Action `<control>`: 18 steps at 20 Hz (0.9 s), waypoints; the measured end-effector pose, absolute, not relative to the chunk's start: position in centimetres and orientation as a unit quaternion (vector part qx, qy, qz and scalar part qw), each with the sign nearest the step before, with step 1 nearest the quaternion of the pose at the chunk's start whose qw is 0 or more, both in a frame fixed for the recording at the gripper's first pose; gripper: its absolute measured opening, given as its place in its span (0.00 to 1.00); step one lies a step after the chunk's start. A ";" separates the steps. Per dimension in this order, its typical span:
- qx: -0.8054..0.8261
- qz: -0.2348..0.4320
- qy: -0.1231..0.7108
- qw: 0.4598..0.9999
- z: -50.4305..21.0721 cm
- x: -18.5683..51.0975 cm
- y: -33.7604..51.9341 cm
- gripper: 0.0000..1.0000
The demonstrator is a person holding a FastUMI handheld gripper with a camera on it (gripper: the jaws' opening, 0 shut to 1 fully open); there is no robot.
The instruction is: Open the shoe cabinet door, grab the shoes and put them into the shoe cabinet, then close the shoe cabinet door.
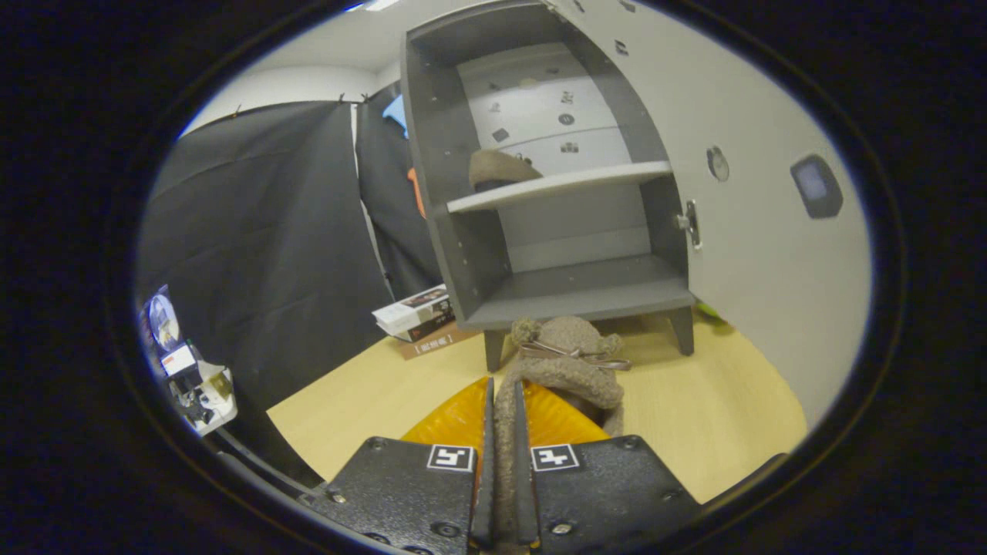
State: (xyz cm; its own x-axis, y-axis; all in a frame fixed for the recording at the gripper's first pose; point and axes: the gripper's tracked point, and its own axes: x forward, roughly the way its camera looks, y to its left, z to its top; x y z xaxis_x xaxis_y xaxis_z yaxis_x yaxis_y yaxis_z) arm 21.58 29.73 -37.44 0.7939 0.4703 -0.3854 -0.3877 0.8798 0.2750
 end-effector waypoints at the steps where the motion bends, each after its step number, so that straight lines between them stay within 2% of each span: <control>1: 0.091 0.230 0.213 0.945 -35.7 21.3 29.8 0.14; 12: 0.059 0.238 0.099 0.964 -20.5 20.4 29.6 0.14; 18: 0.049 0.239 0.065 0.968 -12.4 22.0 29.3 0.14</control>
State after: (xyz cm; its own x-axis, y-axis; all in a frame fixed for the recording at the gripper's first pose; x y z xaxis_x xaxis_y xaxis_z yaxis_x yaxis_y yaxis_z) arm 22.02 29.26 -12.37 0.8776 0.4683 -0.1024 -0.4555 0.8812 0.1262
